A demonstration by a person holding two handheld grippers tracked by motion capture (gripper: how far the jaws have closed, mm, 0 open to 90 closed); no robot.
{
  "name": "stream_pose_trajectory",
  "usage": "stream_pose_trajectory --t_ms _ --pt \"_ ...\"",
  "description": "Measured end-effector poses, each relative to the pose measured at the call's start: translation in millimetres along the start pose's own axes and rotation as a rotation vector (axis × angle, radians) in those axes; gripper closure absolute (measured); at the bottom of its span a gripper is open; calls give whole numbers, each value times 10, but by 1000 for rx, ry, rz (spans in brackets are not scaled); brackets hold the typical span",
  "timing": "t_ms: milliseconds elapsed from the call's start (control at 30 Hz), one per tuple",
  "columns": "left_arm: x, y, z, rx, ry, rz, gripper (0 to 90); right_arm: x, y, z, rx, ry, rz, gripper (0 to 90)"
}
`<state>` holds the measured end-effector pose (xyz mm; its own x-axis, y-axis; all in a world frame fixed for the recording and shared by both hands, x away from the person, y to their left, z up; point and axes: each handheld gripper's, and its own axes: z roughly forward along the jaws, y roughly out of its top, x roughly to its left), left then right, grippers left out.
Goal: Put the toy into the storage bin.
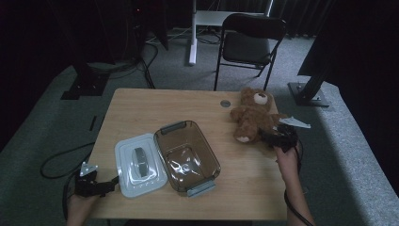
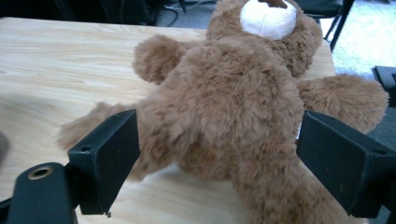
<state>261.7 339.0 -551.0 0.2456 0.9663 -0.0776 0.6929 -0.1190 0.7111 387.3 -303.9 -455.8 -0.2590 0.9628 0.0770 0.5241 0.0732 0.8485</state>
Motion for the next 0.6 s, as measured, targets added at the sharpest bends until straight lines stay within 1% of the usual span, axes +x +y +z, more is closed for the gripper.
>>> stream_pose_trajectory --t_ms 33,67,133,200,267,300,367,467,500,533,567,600 --pt "1 -5 3 7 8 6 6 0 0 0 0 0 0 124" --pt "3 -14 13 21 25 9 6 27 38 70 15 -19 -38 121" --pt "5 -18 15 14 26 7 6 38 58 104 24 -12 -38 121" --pt "9 -16 15 17 32 7 7 50 100 163 22 27 -20 121" --pt "11 -21 19 11 40 3 6 89 176 253 24 27 -6 121" --pt "9 -24 20 11 44 7 6 96 204 284 27 18 -1 120" --pt "-24 -30 39 25 78 54 6 91 267 367 43 1 13 121" --pt "-29 -26 43 25 77 53 6 54 357 490 67 -40 28 121" --pt "-29 -26 43 25 77 53 6 54 357 490 67 -40 28 121" --pt "-29 -25 44 25 76 54 6 16 406 556 73 -63 35 120" --pt "-27 -24 44 26 76 56 6 16 406 556 73 -63 35 120" --pt "-29 -20 49 26 79 52 6 -39 445 617 77 -68 68 120"
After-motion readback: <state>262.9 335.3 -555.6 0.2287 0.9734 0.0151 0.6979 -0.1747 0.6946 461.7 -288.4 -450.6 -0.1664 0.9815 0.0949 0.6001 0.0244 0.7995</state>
